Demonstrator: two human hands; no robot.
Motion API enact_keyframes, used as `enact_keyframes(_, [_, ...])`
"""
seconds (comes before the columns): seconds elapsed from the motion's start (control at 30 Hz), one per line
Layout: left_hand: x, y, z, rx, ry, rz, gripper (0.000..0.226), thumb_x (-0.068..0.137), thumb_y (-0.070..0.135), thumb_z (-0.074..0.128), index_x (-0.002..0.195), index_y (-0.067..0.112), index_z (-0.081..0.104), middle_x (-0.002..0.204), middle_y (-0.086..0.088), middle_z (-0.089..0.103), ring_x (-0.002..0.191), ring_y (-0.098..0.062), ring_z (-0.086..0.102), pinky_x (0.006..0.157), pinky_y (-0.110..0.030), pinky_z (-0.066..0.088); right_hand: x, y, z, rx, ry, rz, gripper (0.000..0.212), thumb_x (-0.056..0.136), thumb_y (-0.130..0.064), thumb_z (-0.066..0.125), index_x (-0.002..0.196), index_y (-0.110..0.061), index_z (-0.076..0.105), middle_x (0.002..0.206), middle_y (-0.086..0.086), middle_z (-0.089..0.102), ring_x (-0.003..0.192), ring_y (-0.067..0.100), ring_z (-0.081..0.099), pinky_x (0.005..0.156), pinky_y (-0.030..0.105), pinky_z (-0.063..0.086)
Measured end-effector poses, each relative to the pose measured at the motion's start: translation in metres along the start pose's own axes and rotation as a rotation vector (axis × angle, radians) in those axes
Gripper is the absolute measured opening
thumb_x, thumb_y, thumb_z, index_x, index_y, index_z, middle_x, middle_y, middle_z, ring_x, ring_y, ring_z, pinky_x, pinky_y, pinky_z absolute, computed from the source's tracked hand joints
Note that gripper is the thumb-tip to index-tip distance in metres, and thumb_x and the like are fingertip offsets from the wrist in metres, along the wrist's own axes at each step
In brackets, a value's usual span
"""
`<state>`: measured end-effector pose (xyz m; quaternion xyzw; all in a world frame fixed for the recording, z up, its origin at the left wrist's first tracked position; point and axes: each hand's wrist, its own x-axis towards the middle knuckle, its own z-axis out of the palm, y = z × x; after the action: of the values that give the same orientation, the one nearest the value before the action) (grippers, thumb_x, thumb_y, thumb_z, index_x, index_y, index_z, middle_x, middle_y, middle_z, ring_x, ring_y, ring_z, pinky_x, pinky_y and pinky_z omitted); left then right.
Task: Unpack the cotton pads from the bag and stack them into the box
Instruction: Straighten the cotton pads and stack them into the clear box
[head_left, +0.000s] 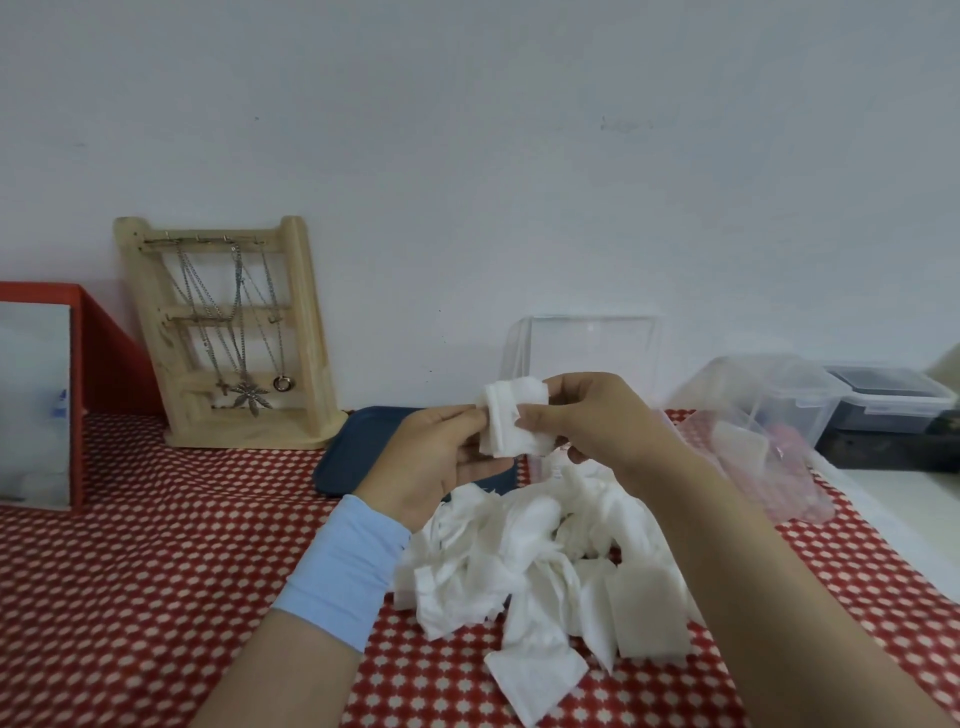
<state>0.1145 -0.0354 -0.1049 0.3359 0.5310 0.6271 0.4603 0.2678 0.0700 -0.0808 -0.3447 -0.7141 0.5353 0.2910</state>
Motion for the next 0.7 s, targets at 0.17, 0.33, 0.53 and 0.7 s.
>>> enact_keyframes(0.17, [-0.002,0.005,0.003,-0.076,-0.074,-0.006,0.029,0.1,0.025,0.059,0.116,0.004,0.071,0.115,-0.017,0.075,0.107,-0.028,0.073,0.089,-0.037,0.062,0.002,0.003,-0.001,0.052,-0.005,0.03,0.027,0.083,-0.019,0.081,0.106,-0.009,0.072,0.082,-0.003,0.074,0.062,0.005,0.064,0.061,0.024,0.05])
enact_keyframes(0.33, [-0.005,0.005,0.001,0.136,-0.132,0.024,0.029,0.091,0.009,0.071,0.12,0.006,0.069,0.114,-0.01,0.077,0.107,-0.023,0.074,0.09,-0.031,0.061,0.004,0.007,-0.004,0.13,-0.154,0.064,0.03,0.088,-0.019,0.076,0.117,-0.014,0.072,0.107,0.01,0.077,0.101,0.031,0.072,0.09,0.043,0.056])
enact_keyframes(0.53, [-0.006,0.009,0.003,0.172,-0.107,0.014,0.022,0.097,0.005,0.063,0.118,0.009,0.07,0.112,-0.008,0.077,0.104,-0.02,0.075,0.083,-0.028,0.061,-0.002,0.001,-0.011,0.132,-0.238,0.077,0.024,0.092,-0.015,0.069,0.113,-0.005,0.073,0.106,0.011,0.077,0.105,0.031,0.072,0.094,0.042,0.056])
enact_keyframes(0.7, [-0.005,0.015,0.014,0.22,-0.022,0.049,0.032,0.094,0.003,0.068,0.125,0.01,0.065,0.11,-0.01,0.077,0.098,-0.023,0.076,0.081,-0.032,0.063,0.0,-0.006,-0.027,0.068,-0.314,0.069,0.026,0.093,-0.019,0.068,0.114,-0.004,0.072,0.108,0.015,0.076,0.093,0.027,0.071,0.091,0.04,0.055])
